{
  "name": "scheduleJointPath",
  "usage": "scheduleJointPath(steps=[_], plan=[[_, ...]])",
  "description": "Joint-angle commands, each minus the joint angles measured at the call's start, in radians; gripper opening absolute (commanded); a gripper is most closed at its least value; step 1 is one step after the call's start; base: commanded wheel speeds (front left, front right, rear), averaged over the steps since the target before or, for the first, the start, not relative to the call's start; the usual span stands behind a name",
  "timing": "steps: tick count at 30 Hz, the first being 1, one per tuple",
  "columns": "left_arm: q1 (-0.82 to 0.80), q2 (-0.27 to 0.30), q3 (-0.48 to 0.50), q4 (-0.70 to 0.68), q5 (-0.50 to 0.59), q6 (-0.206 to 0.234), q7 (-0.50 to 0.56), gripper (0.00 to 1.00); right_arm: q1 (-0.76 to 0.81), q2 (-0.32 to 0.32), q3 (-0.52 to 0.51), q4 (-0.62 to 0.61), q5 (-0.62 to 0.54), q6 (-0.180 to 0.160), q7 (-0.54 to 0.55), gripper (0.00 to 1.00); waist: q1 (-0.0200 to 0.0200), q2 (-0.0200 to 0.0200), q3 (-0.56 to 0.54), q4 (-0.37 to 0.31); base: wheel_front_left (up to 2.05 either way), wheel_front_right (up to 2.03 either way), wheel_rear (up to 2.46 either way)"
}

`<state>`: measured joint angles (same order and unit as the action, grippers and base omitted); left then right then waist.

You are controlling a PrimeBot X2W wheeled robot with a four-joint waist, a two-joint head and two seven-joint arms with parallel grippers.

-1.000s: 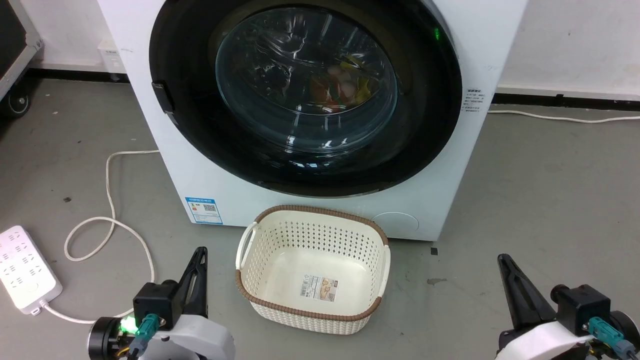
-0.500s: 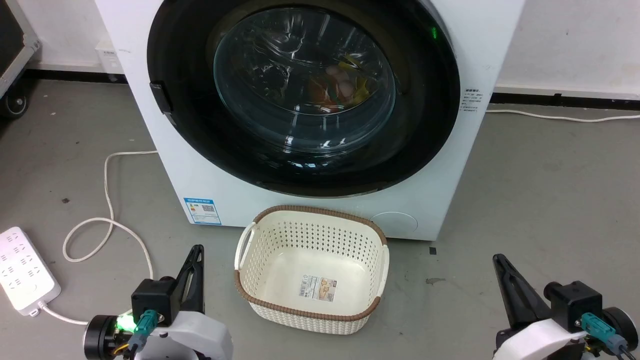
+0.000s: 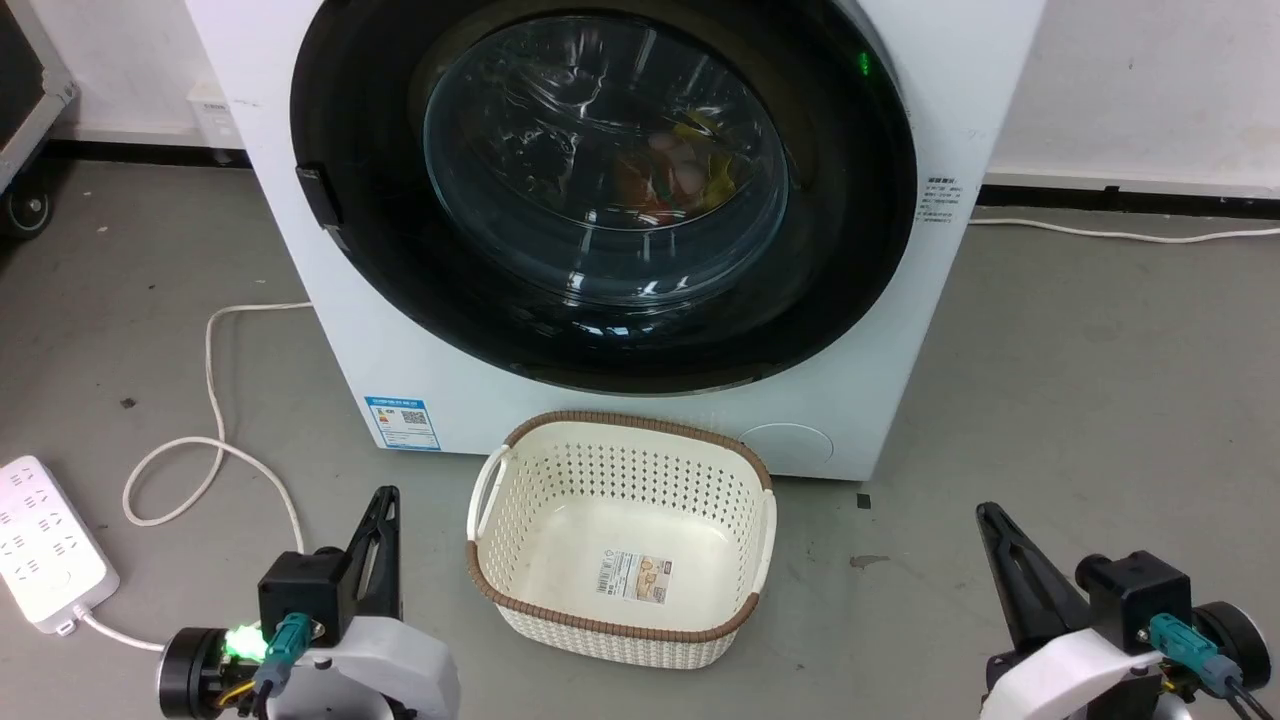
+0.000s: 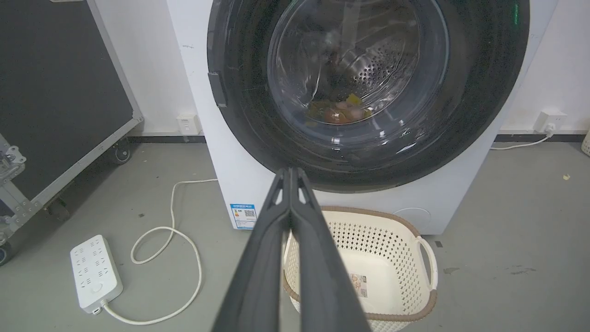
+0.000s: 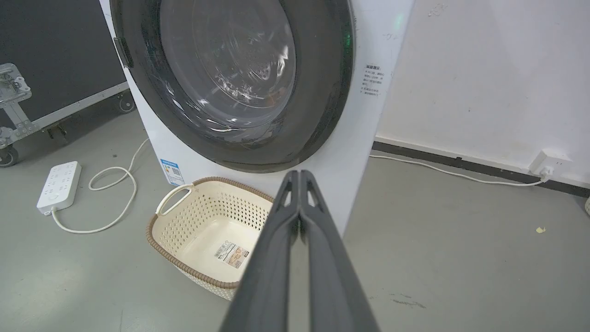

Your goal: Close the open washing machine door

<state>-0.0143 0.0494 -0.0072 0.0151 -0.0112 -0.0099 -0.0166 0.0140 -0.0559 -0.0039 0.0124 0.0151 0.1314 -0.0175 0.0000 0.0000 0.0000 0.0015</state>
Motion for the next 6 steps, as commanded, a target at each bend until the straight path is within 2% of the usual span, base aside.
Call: scheduleJointPath(steps=[1,6], plan=[[0.014,0.001,0.005,-0.009,0.007,0.007,0.008,0.0,-0.012,0.005,0.002,-0.009,-0.008,-0.001,0.008,0.0,0.0,0.0,0.0,0.0,0.0,0.0,0.0],[0.014,0.001,0.007,-0.015,0.011,0.01,0.017,0.0,-0.014,0.006,0.004,-0.012,-0.015,-0.001,0.018,0.0,0.0,0.0,0.0,-0.002,0.0,0.0,0.0]])
